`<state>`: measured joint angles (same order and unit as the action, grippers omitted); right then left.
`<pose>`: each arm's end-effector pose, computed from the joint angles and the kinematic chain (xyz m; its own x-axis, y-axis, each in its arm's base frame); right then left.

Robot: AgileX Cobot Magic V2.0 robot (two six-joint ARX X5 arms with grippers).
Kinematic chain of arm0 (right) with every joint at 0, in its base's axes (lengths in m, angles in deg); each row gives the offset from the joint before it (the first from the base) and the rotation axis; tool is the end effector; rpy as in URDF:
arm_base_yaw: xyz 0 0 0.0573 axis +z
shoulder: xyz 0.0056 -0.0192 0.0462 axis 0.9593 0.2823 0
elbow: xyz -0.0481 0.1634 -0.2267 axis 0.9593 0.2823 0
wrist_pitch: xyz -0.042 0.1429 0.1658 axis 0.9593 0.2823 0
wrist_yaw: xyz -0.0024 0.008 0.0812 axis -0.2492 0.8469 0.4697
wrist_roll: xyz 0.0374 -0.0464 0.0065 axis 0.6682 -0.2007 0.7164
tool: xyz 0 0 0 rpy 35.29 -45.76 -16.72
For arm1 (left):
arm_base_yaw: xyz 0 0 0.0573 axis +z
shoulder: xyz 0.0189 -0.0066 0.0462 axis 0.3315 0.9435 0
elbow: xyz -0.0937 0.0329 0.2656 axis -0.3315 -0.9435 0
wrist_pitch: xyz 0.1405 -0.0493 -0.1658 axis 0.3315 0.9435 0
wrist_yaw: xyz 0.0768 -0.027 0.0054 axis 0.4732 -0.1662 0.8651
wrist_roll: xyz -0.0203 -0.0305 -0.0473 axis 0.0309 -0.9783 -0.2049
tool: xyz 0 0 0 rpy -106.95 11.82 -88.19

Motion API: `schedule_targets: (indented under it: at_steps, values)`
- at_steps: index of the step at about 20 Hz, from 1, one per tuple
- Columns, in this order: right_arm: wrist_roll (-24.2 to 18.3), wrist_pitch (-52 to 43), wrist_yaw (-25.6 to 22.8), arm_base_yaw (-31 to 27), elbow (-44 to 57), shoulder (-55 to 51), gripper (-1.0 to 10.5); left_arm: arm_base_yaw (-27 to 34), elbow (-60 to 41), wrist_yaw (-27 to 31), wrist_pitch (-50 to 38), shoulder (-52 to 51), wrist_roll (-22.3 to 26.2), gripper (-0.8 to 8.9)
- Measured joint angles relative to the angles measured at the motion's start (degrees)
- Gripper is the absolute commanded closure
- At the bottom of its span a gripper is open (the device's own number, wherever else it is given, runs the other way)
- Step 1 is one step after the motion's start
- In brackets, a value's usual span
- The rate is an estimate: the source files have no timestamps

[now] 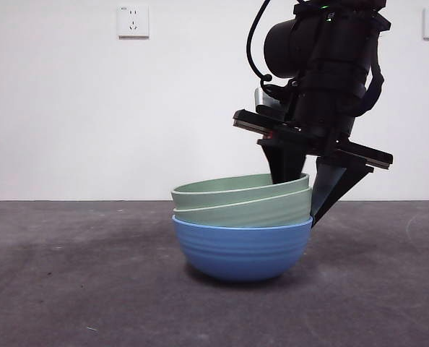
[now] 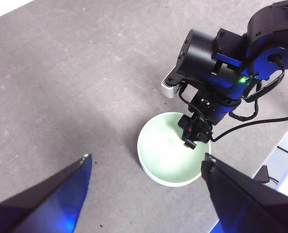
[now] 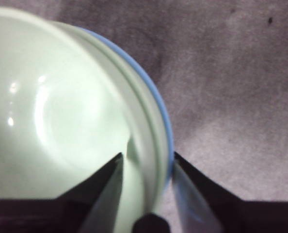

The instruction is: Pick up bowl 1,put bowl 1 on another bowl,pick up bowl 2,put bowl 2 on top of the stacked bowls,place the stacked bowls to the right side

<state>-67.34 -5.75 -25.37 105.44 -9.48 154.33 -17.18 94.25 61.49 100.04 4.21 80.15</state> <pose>0.2649 0.1727 0.2284 0.0913 0.2689 -0.9588 -0.3094 0.9228 0.2294 0.1490 -0.1141 0.4561 0.5670 -0.5157 -0.6423 0.6504 0.7588 -0.0349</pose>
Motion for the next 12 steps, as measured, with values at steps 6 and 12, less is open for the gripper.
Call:
schedule_targets:
  at_steps: [6, 12]
  values:
    - [0.02, -0.77, 0.13, -0.09, -0.04, -0.07, 9.6, 0.00, 0.00, 0.00, 0.00, 0.00, 0.00, 4.32]
    - [-0.26, -1.03, 0.20, -0.35, -0.04, -0.31, 9.6, 0.00, 0.00, 0.00, 0.00, 0.00, 0.00, 4.32]
